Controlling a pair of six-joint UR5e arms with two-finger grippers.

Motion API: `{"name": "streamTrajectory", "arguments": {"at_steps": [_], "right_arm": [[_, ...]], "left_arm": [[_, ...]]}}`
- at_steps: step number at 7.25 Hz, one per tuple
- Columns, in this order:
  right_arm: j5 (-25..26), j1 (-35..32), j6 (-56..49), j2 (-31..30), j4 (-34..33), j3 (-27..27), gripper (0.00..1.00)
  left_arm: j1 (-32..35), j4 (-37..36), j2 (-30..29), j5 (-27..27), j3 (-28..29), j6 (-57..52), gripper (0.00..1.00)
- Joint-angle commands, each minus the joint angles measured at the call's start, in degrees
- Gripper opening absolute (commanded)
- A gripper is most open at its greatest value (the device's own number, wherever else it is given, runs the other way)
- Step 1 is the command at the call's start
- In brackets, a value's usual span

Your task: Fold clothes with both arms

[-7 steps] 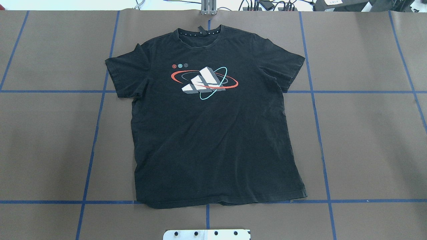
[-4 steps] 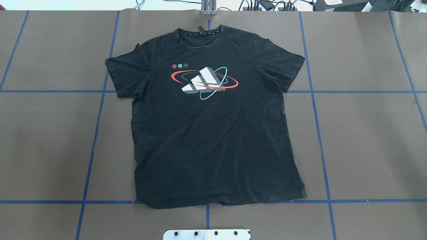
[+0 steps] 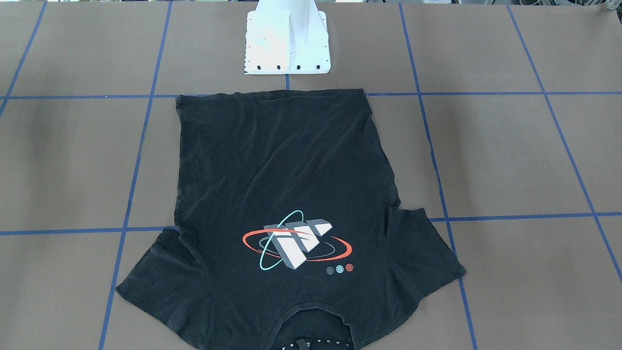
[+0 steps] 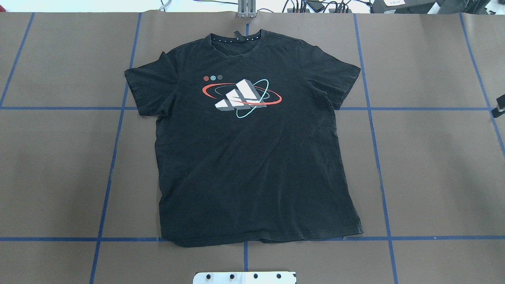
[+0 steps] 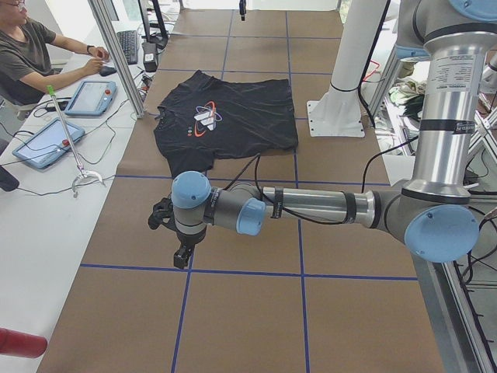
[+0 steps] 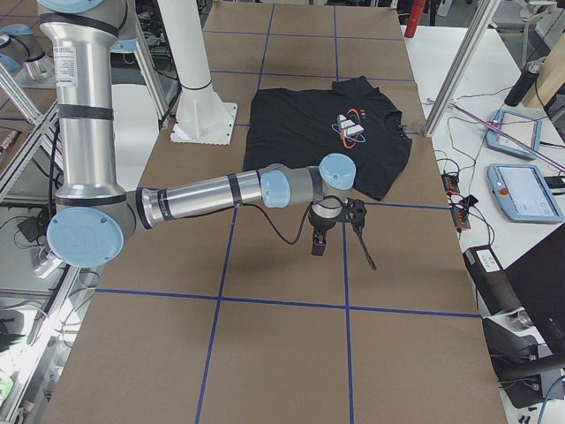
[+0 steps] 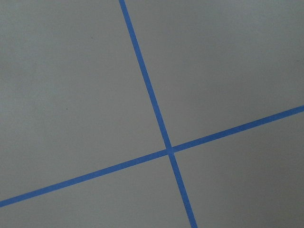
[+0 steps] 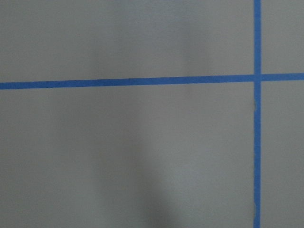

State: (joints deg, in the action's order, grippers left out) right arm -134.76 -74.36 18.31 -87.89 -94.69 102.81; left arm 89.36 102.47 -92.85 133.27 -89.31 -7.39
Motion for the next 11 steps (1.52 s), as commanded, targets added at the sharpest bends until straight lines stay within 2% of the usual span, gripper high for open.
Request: {"name": "streamTrajectory", "arguments": {"at_steps": [1, 2, 3, 4, 5, 6, 7, 8, 10, 11], "right_arm": [[2.90, 9.19, 5.55, 8.83, 0.21, -1.81, 1.00], [4.05, 12.36, 12.12, 15.92, 0.29, -6.78, 1.00], [4.85, 13.96, 13.14, 23.91, 0.38, -14.49, 1.00], [5.03, 13.97, 13.24, 27.73, 5.34, -21.00, 1.00], [5.12, 14.06, 13.67, 28.64, 15.92, -27.86, 1.00], [5.03, 14.32, 18.72, 32.13, 24.90, -36.02, 0.99], [5.12, 15.28, 22.60, 35.30, 28.30, -41.41, 0.99], [6.16, 15.47, 22.29, 36.63, 28.68, -44.16, 0.99], [10.20, 16.34, 21.94, 37.43, 28.60, -45.15, 0.84], [12.65, 17.04, 20.98, 38.13, 28.60, -45.85, 0.80]], "left_arm": [[-0.06, 0.09, 0.21, 0.24, -0.16, -0.17, 1.00], [-0.06, 0.27, 0.21, 0.15, -0.16, -0.35, 1.00], [0.03, 1.05, 0.21, -0.11, -0.25, -0.35, 1.00], [0.03, 1.93, 0.21, -0.29, -0.16, -0.26, 1.00], [0.03, 1.94, 0.64, -0.37, -0.33, -0.35, 1.00], [-0.06, 1.94, 0.91, -0.11, -0.16, -0.17, 1.00], [-0.06, 2.03, 1.09, 0.15, -0.33, -0.17, 1.00], [-0.06, 2.03, 1.09, 0.15, -1.03, -0.17, 1.00], [0.03, 2.03, 1.35, -0.20, -2.35, -0.17, 1.00], [0.03, 1.94, 1.53, -0.29, -3.31, -0.09, 1.00]]}}
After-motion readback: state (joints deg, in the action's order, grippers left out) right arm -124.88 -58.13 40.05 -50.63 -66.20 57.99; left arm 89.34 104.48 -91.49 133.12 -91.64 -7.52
